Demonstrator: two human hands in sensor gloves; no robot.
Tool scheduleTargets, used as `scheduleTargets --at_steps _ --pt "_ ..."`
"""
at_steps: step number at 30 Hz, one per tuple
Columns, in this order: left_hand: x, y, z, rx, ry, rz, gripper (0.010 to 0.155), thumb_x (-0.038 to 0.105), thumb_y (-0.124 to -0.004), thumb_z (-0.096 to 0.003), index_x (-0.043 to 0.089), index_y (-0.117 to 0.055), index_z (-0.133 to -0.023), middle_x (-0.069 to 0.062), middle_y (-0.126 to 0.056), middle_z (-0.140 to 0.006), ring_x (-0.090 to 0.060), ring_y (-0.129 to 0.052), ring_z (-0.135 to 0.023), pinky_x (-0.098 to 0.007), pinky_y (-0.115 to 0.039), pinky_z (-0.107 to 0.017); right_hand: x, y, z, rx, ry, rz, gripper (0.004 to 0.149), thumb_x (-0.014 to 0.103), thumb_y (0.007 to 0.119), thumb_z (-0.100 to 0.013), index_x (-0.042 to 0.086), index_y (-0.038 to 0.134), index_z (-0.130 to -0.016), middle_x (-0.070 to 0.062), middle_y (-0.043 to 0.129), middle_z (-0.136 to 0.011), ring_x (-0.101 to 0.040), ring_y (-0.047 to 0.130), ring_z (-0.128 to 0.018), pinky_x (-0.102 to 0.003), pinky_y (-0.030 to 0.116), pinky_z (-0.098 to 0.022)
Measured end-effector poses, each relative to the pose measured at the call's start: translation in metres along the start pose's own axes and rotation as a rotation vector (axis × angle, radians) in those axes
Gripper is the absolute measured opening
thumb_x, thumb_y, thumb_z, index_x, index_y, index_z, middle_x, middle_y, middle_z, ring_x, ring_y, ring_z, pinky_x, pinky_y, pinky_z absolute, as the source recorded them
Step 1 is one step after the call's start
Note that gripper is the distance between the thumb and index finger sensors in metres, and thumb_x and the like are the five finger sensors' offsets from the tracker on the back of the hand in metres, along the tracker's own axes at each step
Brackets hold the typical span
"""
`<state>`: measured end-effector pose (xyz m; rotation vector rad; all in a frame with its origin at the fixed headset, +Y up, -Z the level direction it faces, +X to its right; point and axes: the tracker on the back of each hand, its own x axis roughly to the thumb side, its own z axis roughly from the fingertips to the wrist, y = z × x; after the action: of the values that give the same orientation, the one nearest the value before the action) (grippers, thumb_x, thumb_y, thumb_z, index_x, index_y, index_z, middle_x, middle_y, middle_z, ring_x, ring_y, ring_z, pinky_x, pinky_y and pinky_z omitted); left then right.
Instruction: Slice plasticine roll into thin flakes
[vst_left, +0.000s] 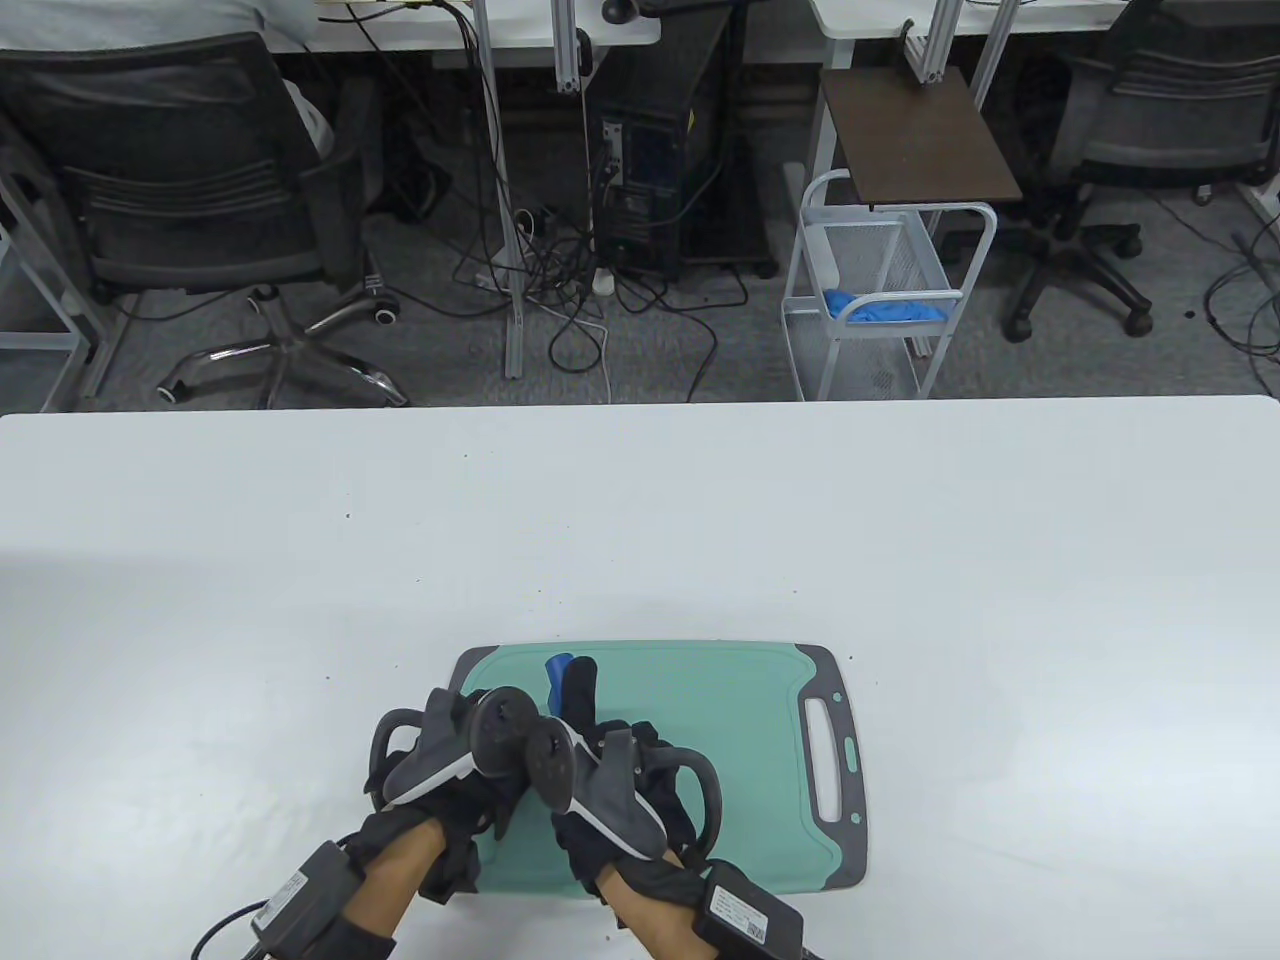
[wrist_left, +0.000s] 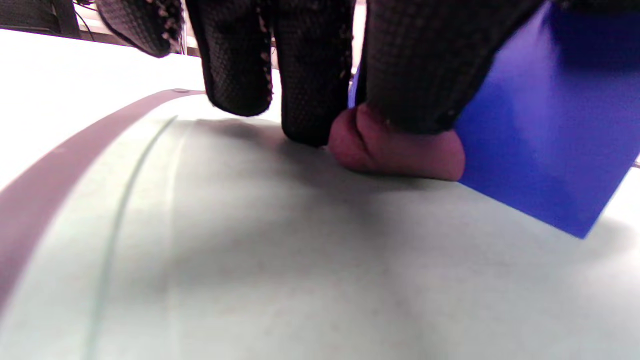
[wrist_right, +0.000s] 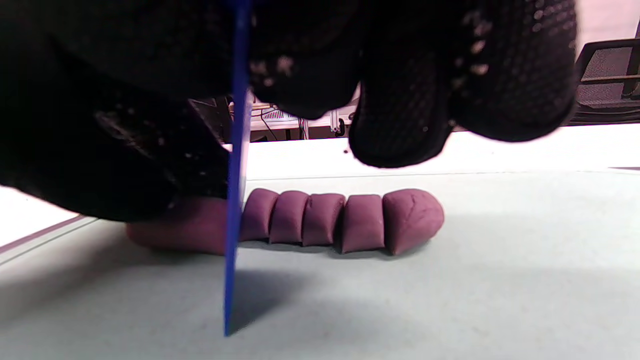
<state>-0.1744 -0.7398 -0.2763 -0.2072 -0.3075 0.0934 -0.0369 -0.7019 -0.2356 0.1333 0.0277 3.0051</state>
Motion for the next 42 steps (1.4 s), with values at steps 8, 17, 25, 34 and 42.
scheduleTargets --at_steps 8,17,25,34,42 --pt "-0.001 0.001 0.001 0.060 0.020 0.010 0.060 0.045 -0.096 -0.0282 0.035 -0.084 -0.086 0.010 -0.104 -0.080 -0.030 -0.094 -0.092 -0.059 -0.067 -0.072 -0.004 -0.003 0.007 -0.007 -0.012 -0.034 0.085 0.039 0.083 -0.044 0.017 0.028 -0.106 -0.006 0.092 -0.047 -0.037 0.097 -0.052 -0.055 0.084 -0.038" --pt "-0.003 0.002 0.001 0.072 0.037 -0.007 0.051 0.048 -0.096 -0.0267 0.033 -0.093 -0.075 0.009 -0.107 -0.075 -0.032 -0.095 -0.090 -0.060 -0.067 -0.071 0.003 -0.019 0.020 -0.016 -0.037 -0.021 0.084 0.038 0.084 -0.044 0.017 0.030 -0.106 -0.006 0.093 -0.046 -0.038 0.097 -0.051 -0.055 0.084 -0.038" --pt "-0.004 0.002 0.001 0.070 0.034 0.009 0.046 0.047 -0.096 -0.0273 0.034 -0.096 -0.072 0.008 -0.108 -0.073 -0.031 -0.096 -0.089 -0.060 -0.068 -0.071 0.005 -0.018 0.023 0.030 -0.043 -0.023 0.084 0.038 0.083 -0.045 0.016 0.030 -0.106 -0.006 0.093 -0.045 -0.038 0.097 -0.050 -0.055 0.084 -0.037" --pt "-0.005 0.002 0.000 0.063 0.029 0.017 0.046 0.046 -0.096 -0.0278 0.034 -0.096 -0.072 0.008 -0.107 -0.075 -0.030 -0.096 -0.090 -0.060 -0.067 -0.072 0.007 -0.014 0.023 0.035 -0.045 0.000 0.084 0.038 0.083 -0.045 0.016 0.030 -0.106 -0.006 0.092 -0.045 -0.038 0.097 -0.050 -0.055 0.084 -0.037" --pt "-0.005 0.002 -0.001 0.058 0.031 0.024 0.046 0.046 -0.096 -0.0281 0.032 -0.096 -0.072 0.008 -0.107 -0.074 -0.030 -0.096 -0.090 -0.060 -0.067 -0.072 0.011 -0.006 0.021 0.017 -0.054 0.031 0.084 0.038 0.083 -0.045 0.016 0.029 -0.106 -0.006 0.092 -0.045 -0.037 0.097 -0.049 -0.055 0.084 -0.037"
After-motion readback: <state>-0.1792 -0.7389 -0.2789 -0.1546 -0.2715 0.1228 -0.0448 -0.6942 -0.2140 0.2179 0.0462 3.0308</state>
